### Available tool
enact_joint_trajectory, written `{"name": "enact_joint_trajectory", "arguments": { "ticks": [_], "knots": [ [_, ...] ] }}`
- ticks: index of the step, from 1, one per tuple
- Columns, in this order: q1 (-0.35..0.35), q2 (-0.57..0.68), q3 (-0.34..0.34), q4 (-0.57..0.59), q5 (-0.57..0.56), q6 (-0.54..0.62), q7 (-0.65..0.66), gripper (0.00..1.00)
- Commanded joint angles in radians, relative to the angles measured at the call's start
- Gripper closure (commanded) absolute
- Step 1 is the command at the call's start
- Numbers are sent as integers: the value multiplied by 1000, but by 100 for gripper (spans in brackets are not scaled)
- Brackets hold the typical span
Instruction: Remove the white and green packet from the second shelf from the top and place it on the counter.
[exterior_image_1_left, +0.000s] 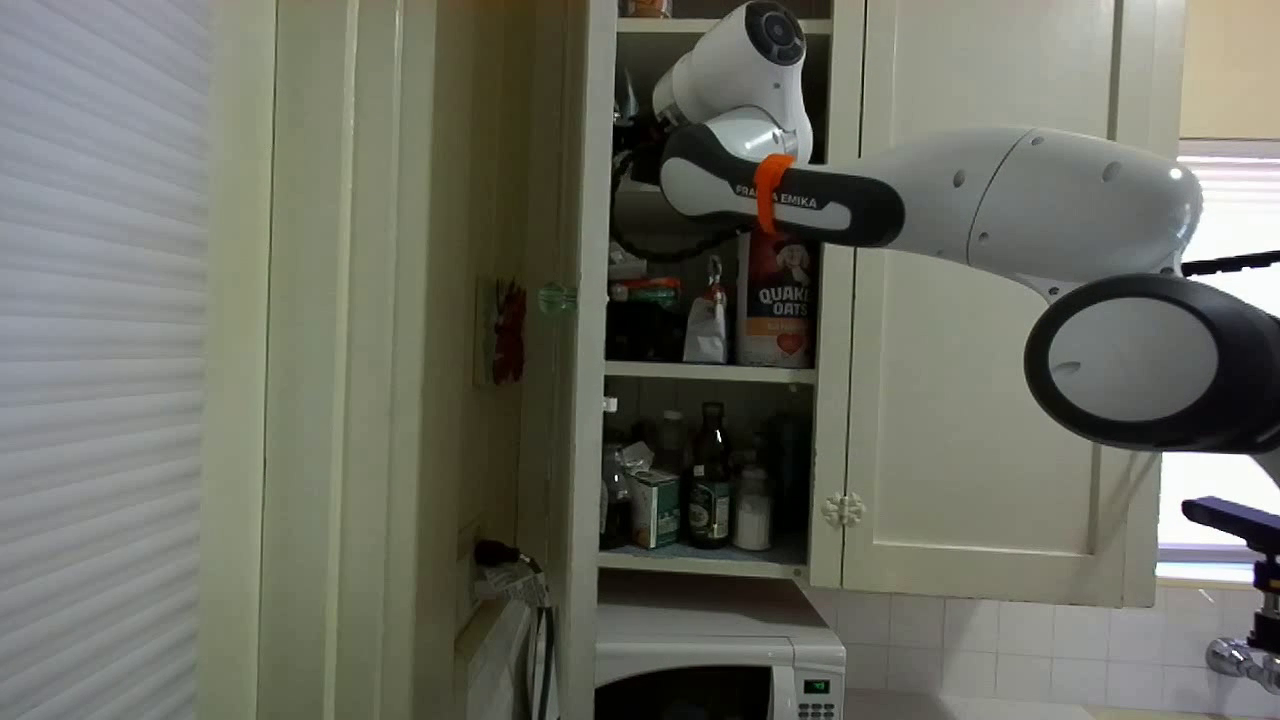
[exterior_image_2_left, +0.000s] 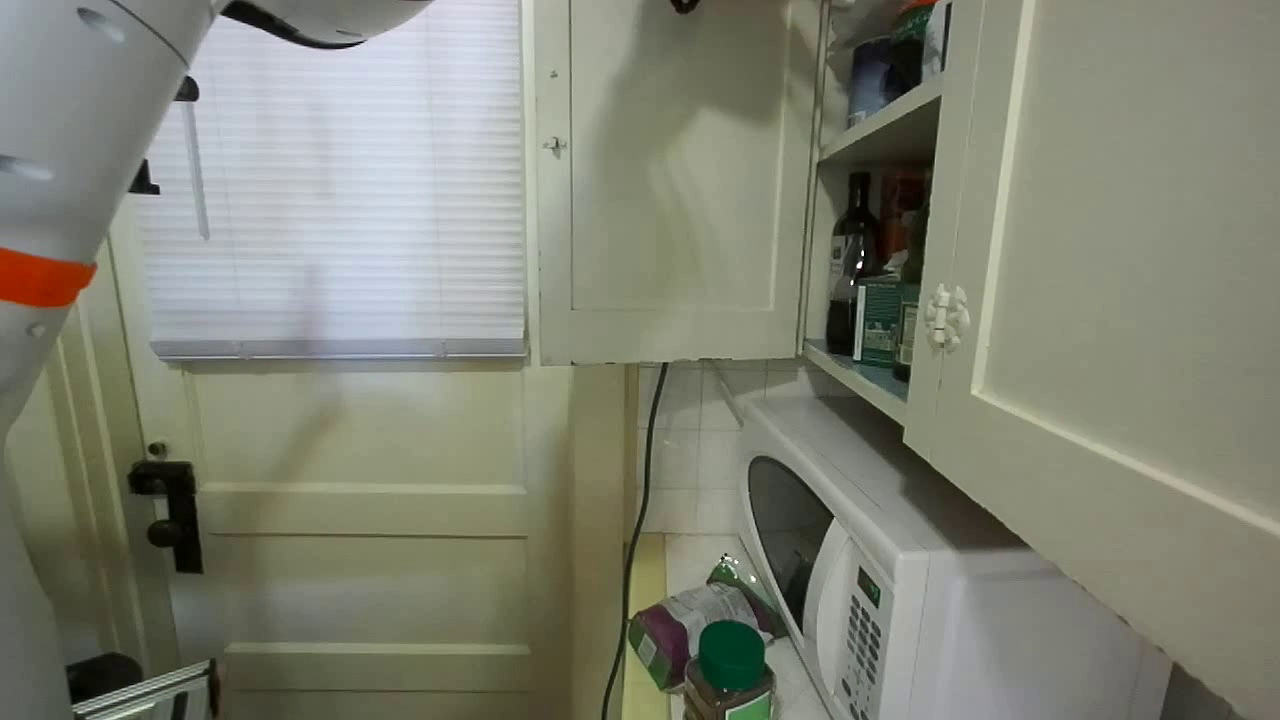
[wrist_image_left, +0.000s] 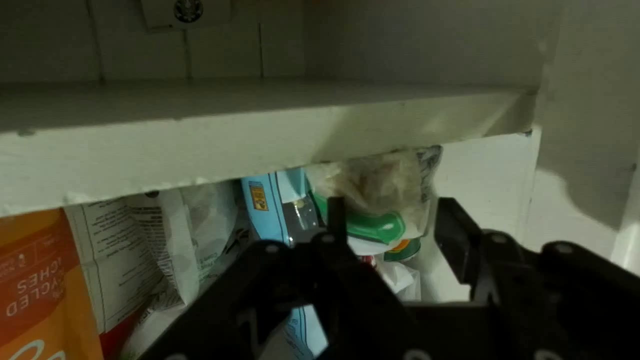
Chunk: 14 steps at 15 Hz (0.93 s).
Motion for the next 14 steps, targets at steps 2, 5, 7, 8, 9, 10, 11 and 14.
{"name": "enact_joint_trajectory", "arguments": {
  "ticks": [2, 5, 7, 8, 9, 10, 11, 14],
  "knots": [
    [17, 49, -40, 72, -39, 15, 49, 89],
    [18, 53, -48, 78, -32, 9, 47, 100],
    [20, 43, -47, 73, -24, -4, 41, 99],
    [21, 31, -41, 65, -15, -21, 30, 98],
    [20, 21, -33, 59, -4, -32, 21, 99],
    [18, 1, -16, 44, 18, -51, 4, 98],
    [12, -24, 13, 21, 57, -74, -18, 98],
    [-1, -79, 68, 0, 138, -136, -41, 98]
  ]
}}
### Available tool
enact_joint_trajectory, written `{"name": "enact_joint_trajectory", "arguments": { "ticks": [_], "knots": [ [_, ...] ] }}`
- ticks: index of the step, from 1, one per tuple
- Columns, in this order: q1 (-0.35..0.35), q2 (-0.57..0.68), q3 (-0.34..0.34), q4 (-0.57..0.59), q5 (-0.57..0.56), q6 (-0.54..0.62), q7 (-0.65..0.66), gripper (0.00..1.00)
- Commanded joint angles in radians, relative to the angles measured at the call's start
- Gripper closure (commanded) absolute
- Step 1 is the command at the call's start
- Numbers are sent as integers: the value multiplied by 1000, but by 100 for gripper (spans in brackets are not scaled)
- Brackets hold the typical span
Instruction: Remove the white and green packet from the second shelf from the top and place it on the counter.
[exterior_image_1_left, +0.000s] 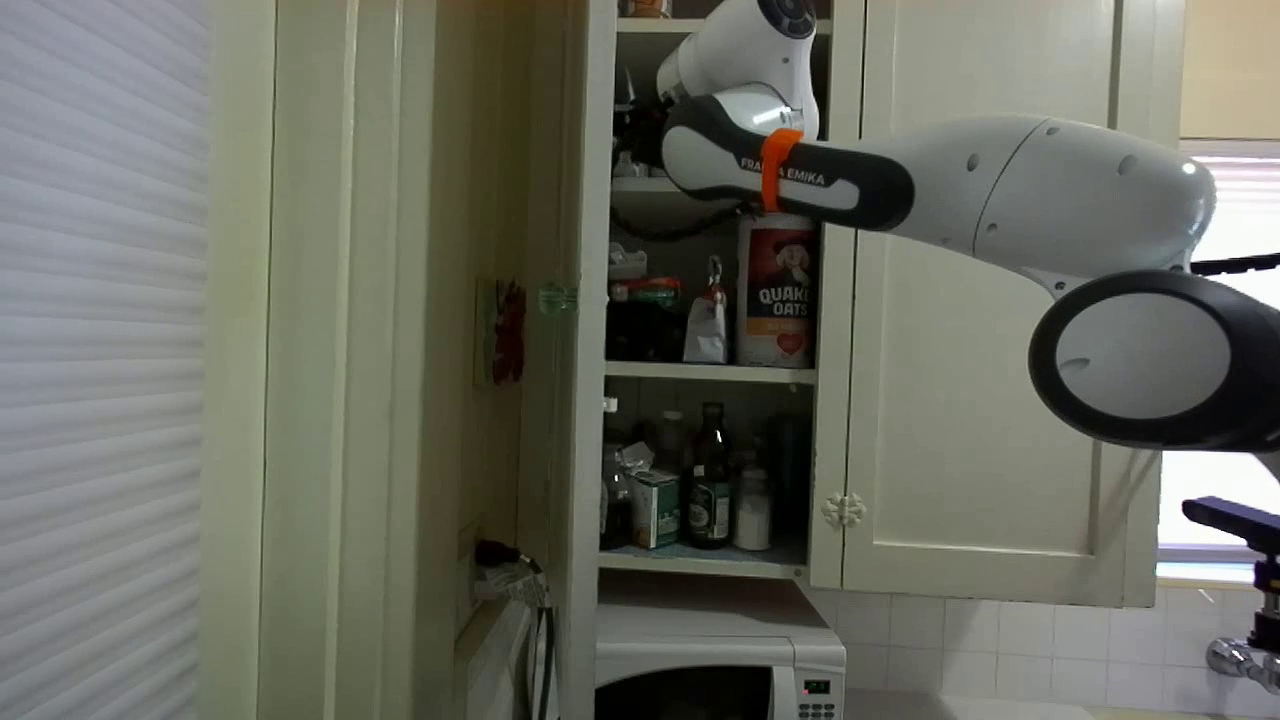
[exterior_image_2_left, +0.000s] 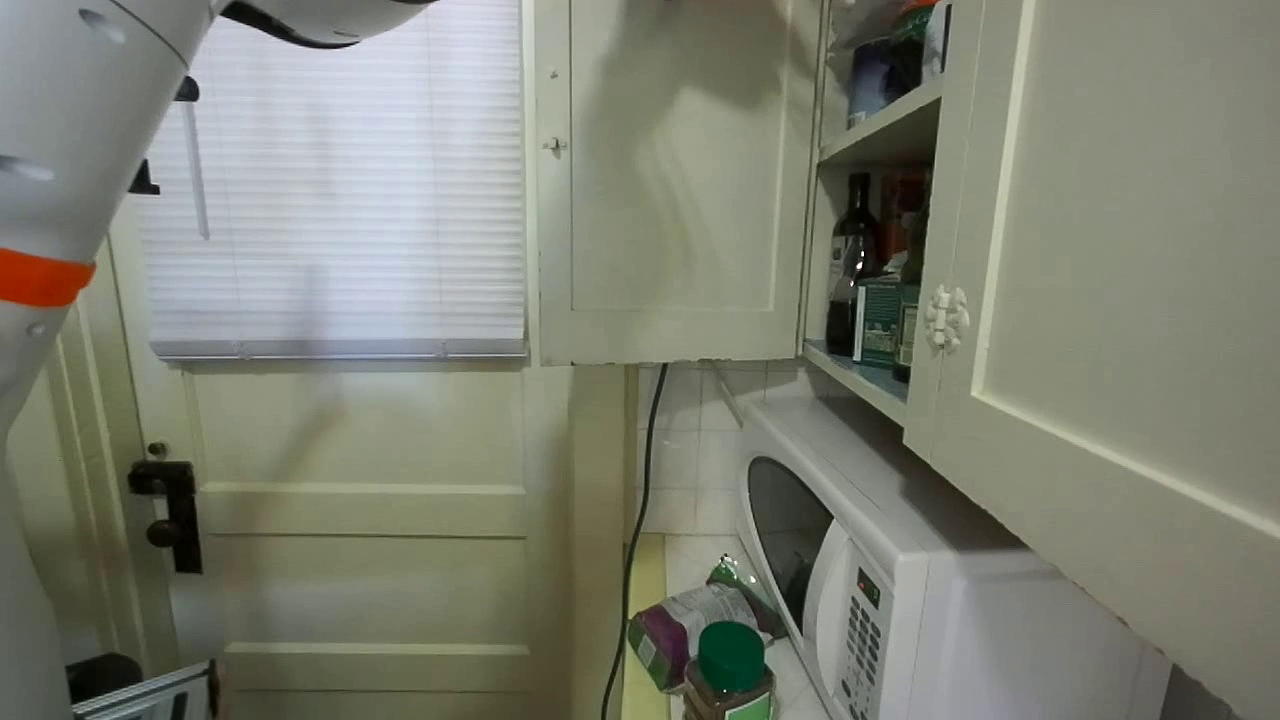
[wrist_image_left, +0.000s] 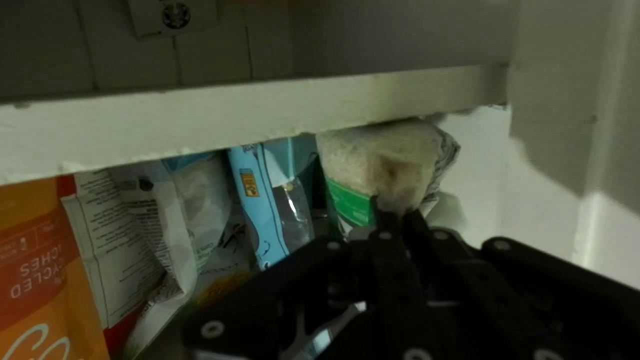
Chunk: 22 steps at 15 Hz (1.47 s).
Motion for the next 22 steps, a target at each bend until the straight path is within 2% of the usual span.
{"name": "enact_joint_trajectory", "arguments": {
  "ticks": [1, 6, 8, 11, 16, 19, 22],
  "knots": [
    [-14, -84, 55, -35, 91, -96, -30, 98],
    [-49, -196, 44, -78, 113, -203, -26, 98],
    [-85, -260, 65, -133, 194, -264, -47, 98],
    [-147, -381, 76, -261, 391, -373, -73, 98],
    [-196, -583, 19, -491, 622, -487, -124, 98],
    [-197, -693, -31, -635, 709, -552, -156, 98],
    [-188, -786, -70, -784, 751, -560, -180, 98]
  ]
}}
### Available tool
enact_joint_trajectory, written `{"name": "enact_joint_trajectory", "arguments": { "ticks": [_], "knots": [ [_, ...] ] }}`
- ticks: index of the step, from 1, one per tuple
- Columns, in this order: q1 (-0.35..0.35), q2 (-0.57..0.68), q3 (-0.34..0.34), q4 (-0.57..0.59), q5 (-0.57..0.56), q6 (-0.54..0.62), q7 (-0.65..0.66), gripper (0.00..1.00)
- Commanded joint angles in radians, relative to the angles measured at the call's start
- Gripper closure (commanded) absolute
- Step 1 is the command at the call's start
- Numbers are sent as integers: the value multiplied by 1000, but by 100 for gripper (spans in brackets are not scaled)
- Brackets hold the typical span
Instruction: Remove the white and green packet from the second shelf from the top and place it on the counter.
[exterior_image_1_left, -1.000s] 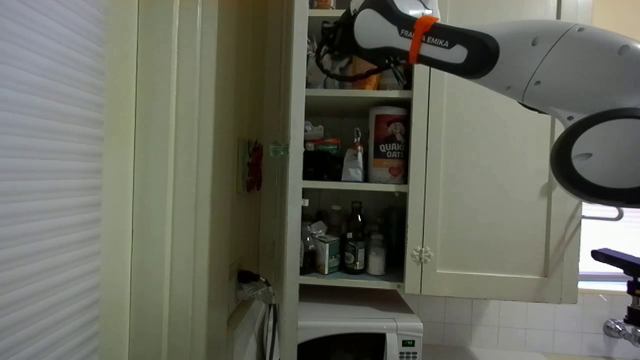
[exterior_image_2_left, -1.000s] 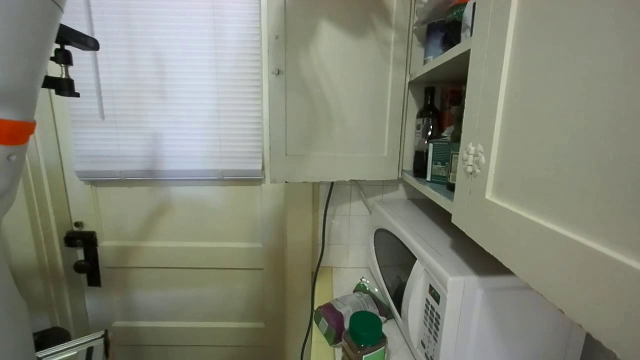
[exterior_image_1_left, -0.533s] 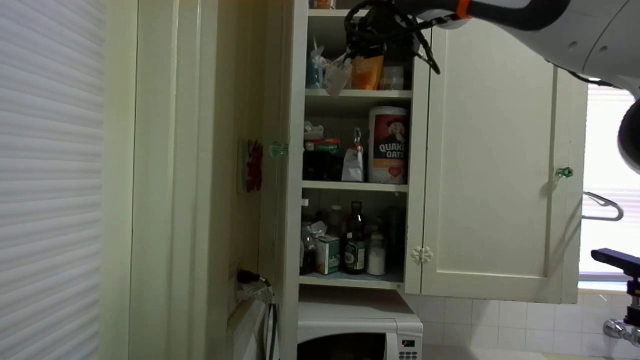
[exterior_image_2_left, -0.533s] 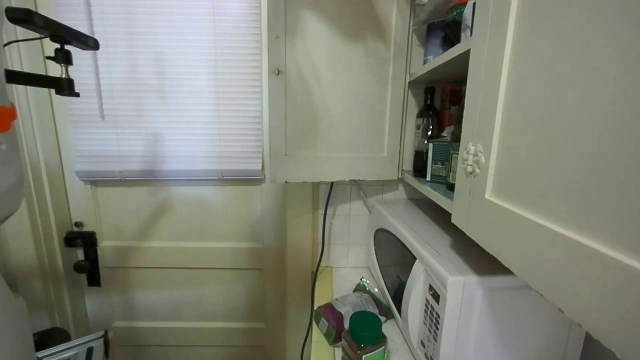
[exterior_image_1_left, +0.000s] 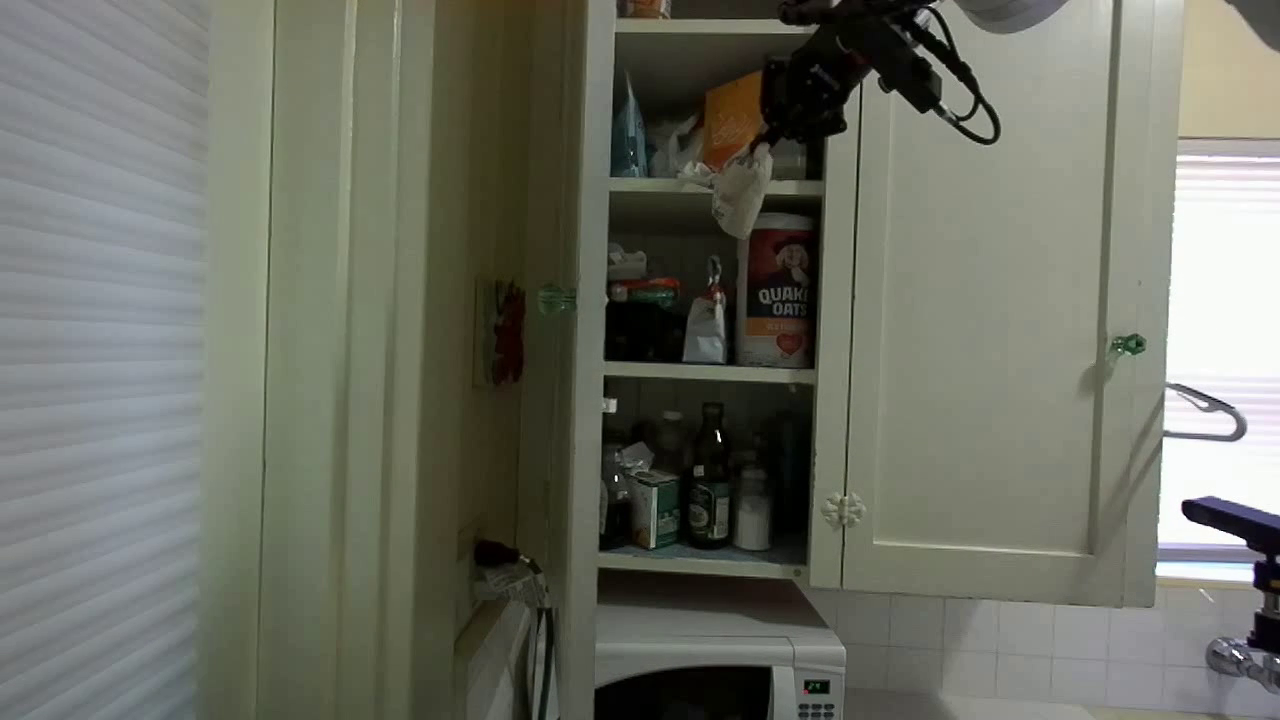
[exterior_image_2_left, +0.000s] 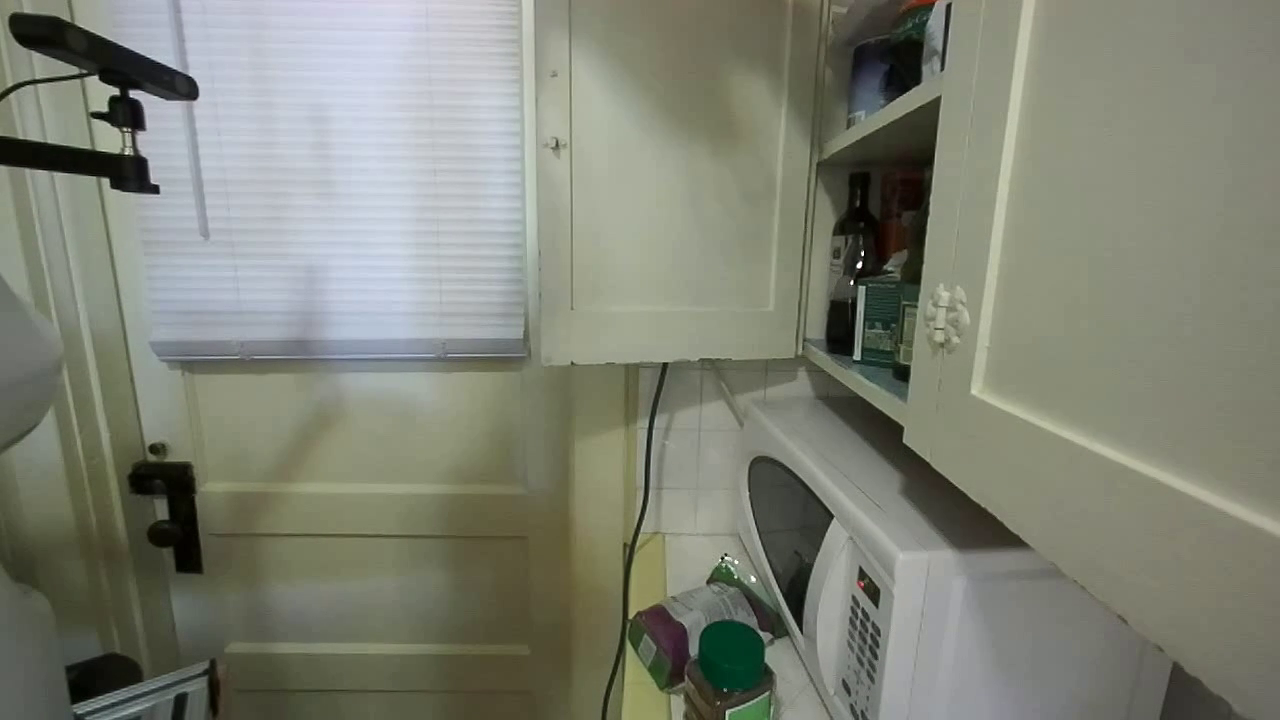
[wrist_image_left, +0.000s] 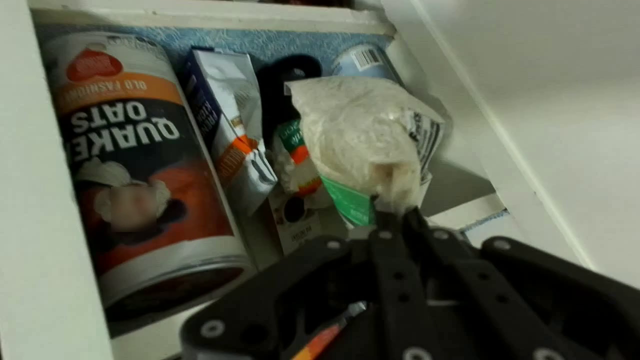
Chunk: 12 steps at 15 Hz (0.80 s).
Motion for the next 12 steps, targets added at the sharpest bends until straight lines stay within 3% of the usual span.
{"name": "enact_joint_trajectory", "arguments": {
  "ticks": [1, 6, 12],
  "knots": [
    [4, -160, -47, -249, 74, 9, -42, 98],
    [30, -268, -93, -510, 145, 46, -152, 98],
    [21, -360, -80, -845, 131, 118, -261, 98]
  ]
}}
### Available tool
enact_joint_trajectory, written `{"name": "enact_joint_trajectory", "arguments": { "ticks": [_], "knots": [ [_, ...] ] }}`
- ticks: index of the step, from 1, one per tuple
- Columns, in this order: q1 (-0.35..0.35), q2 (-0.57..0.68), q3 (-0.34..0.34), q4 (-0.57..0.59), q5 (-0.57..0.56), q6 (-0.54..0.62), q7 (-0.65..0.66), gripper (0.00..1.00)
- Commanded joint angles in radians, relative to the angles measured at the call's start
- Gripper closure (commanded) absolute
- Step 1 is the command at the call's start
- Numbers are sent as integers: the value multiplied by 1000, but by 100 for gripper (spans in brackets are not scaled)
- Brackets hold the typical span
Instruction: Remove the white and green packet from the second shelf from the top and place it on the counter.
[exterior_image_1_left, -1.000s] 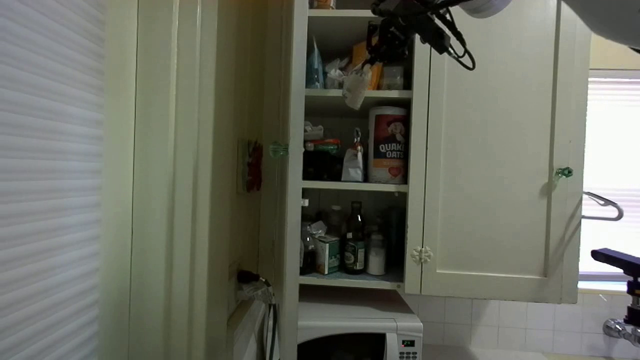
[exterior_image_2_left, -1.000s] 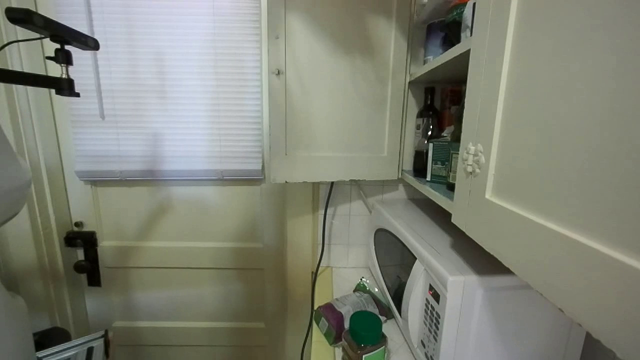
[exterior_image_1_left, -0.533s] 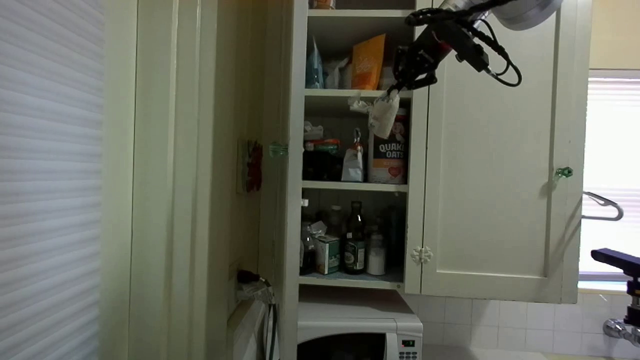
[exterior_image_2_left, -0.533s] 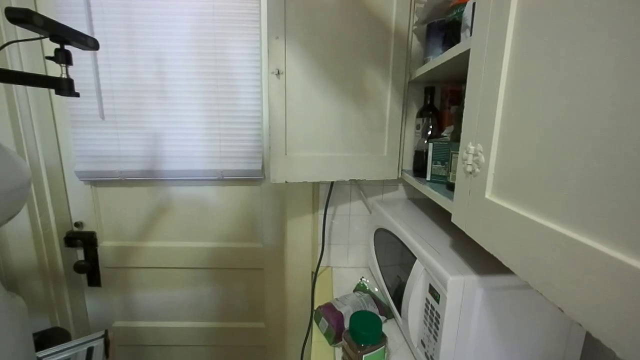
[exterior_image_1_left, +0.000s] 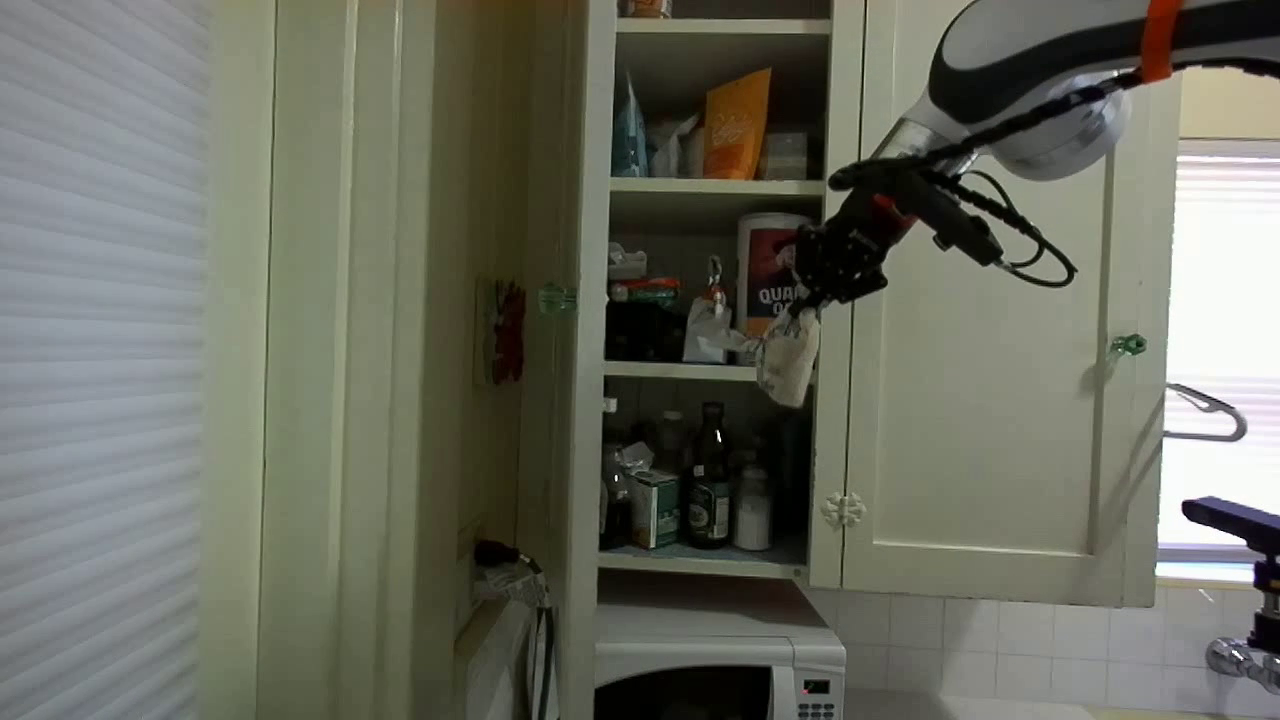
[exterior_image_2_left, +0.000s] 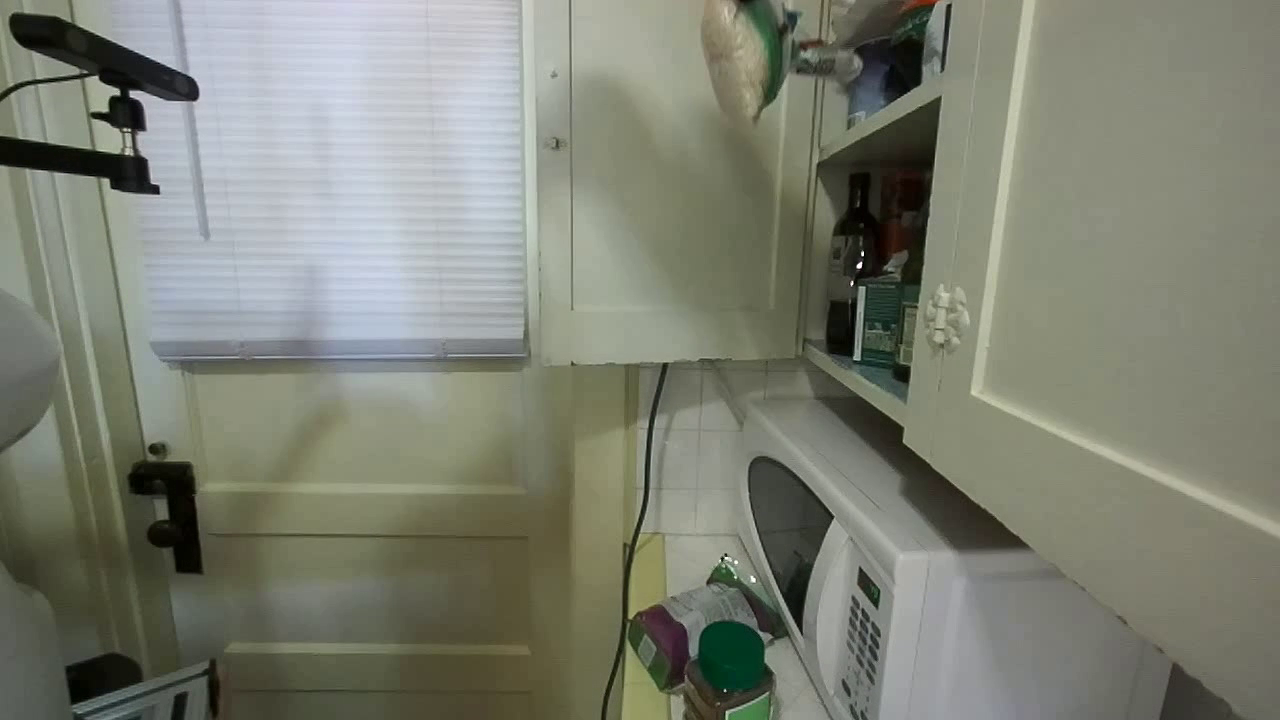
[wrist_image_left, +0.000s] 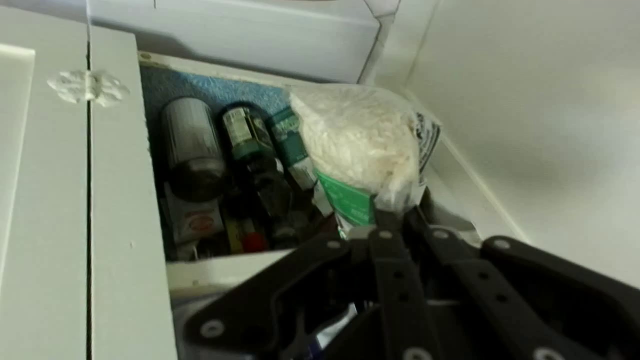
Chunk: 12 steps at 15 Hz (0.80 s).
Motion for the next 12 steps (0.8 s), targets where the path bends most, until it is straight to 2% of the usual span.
{"name": "enact_joint_trajectory", "arguments": {
  "ticks": [1, 4, 5, 8, 11, 12],
  "knots": [
    [7, -91, 8, -252, 9, 121, -57, 98],
    [-2, -124, 29, -434, -7, 191, -53, 98],
    [4, -54, 16, -296, -5, 124, -50, 93],
    [5, -75, 24, -403, -8, 175, -49, 93],
    [4, -92, 24, -408, -8, 176, -49, 93],
    [4, -95, 24, -408, -8, 176, -49, 98]
  ]
}}
